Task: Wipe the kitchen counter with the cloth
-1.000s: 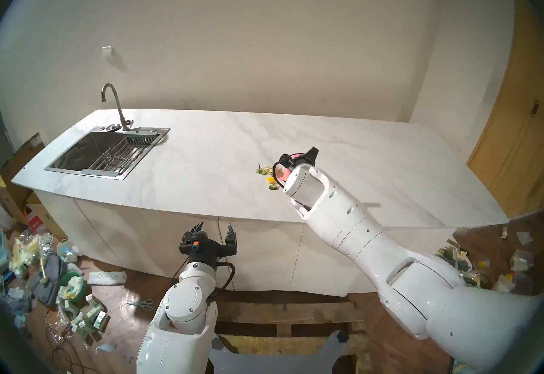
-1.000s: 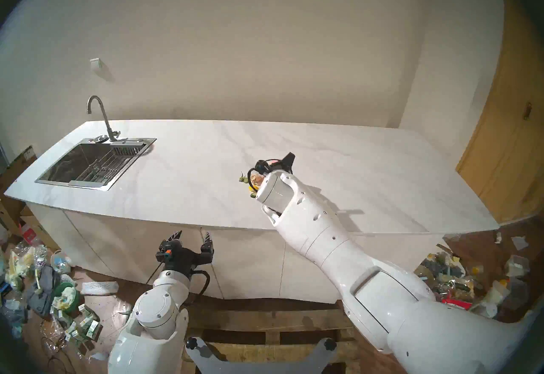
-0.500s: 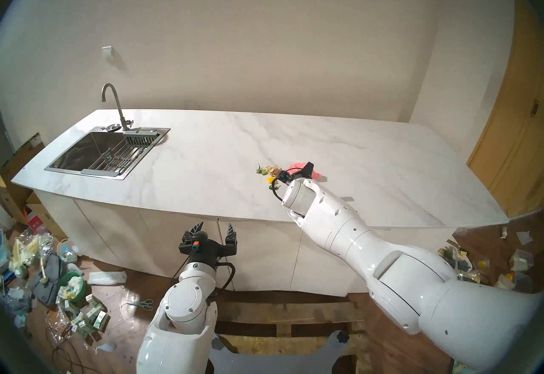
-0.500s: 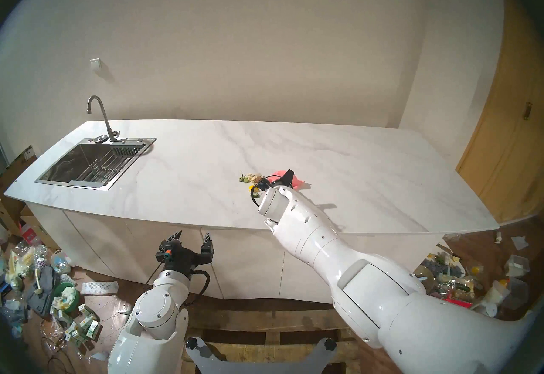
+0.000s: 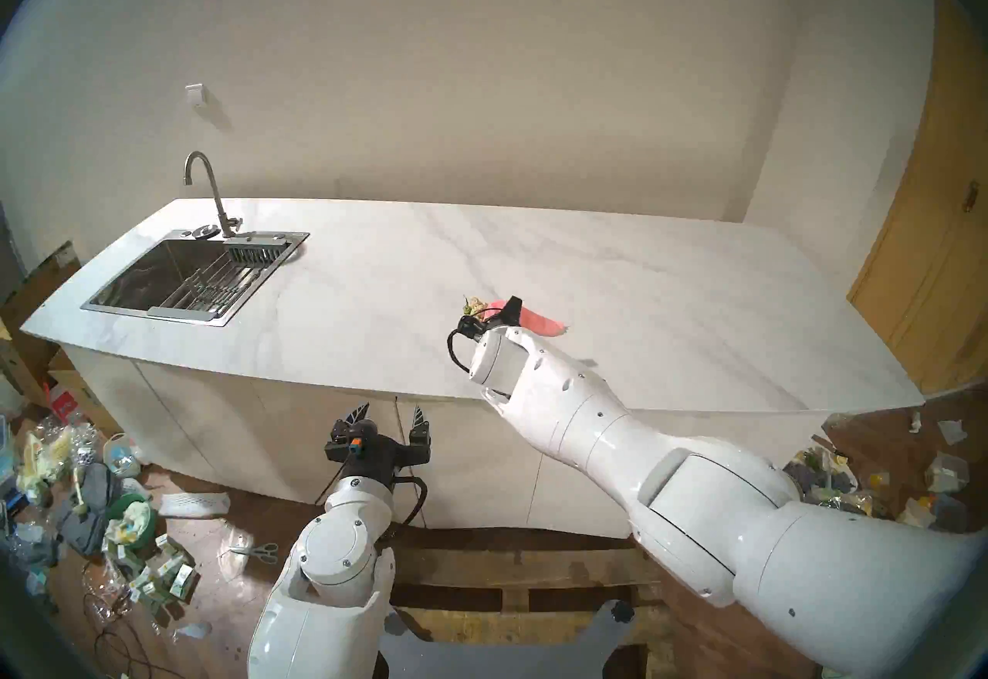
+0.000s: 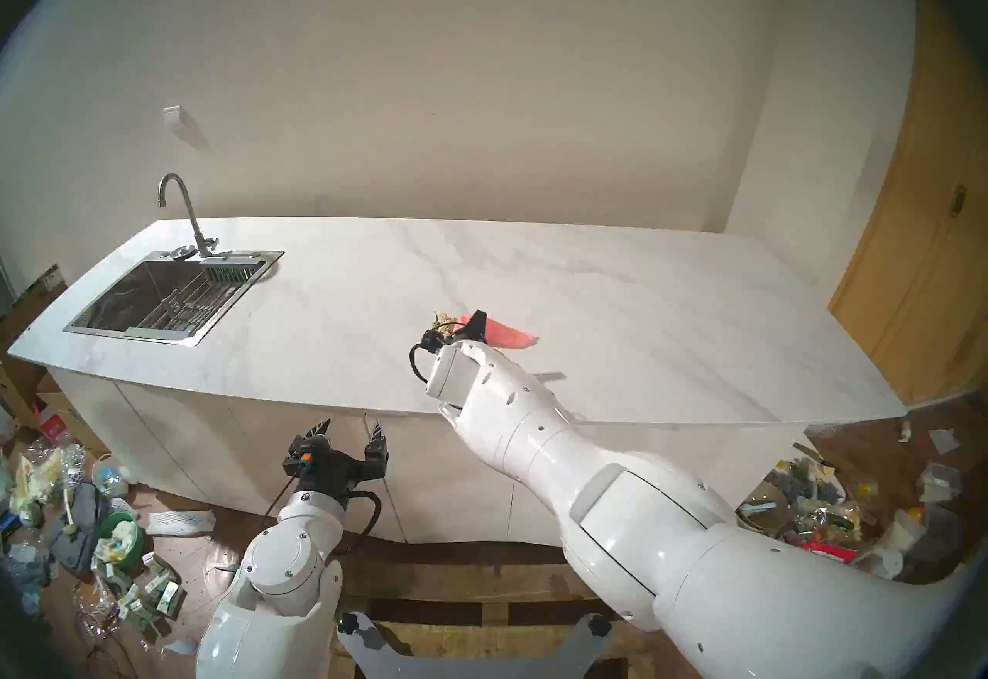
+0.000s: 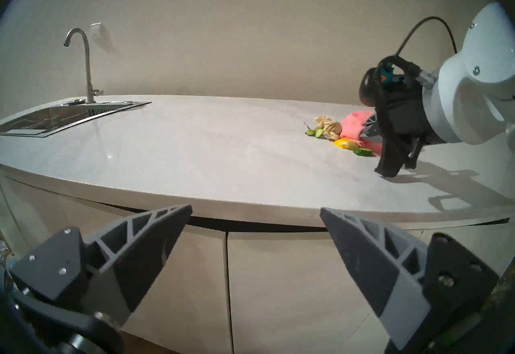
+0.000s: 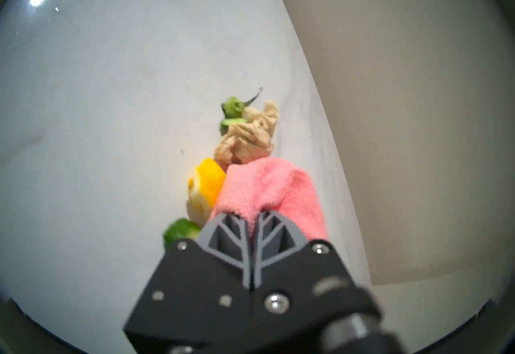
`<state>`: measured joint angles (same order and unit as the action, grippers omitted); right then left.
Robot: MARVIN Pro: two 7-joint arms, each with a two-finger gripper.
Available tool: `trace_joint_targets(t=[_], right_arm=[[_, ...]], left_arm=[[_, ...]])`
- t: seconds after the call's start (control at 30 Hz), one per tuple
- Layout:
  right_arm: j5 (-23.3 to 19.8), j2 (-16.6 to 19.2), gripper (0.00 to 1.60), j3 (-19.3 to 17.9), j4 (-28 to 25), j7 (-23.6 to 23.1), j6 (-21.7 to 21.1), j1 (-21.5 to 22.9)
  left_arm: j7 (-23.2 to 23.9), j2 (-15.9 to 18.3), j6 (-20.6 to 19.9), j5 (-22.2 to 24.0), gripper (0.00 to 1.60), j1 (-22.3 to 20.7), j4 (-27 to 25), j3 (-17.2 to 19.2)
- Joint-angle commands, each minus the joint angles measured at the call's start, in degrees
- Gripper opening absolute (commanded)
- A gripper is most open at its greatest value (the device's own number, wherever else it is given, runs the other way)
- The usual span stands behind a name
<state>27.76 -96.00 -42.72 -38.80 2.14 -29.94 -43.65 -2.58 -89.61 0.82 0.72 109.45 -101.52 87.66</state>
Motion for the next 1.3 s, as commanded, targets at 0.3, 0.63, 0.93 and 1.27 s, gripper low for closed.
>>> trace_joint_targets(t=[0.3,0.63,0.93,1.27], right_arm=[[0.2,-5.3,0.0,2.5,-1.2,-2.0,1.8,3.1],[0.4,0.2,0.0,-0.1,-7.0,-1.2,0.0,3.5],[2.0,5.7,0.0,0.7,-14.0,-6.0,-0.5,5.9],[4.0,10.7,0.0,3.0,-21.1,-13.9,-0.4,8.9]], left_arm=[[0.3,0.1,0.3,0.1,1.6,-0.3,-1.6,-0.2],[0.3,0.1,0.4,0.1,1.6,-0.3,-1.6,-0.2],[0.2,0.1,0.4,0.0,1.6,-0.4,-1.4,-0.2],[0.2,0.1,0.4,0.0,1.6,-0.4,-1.4,-0.2]])
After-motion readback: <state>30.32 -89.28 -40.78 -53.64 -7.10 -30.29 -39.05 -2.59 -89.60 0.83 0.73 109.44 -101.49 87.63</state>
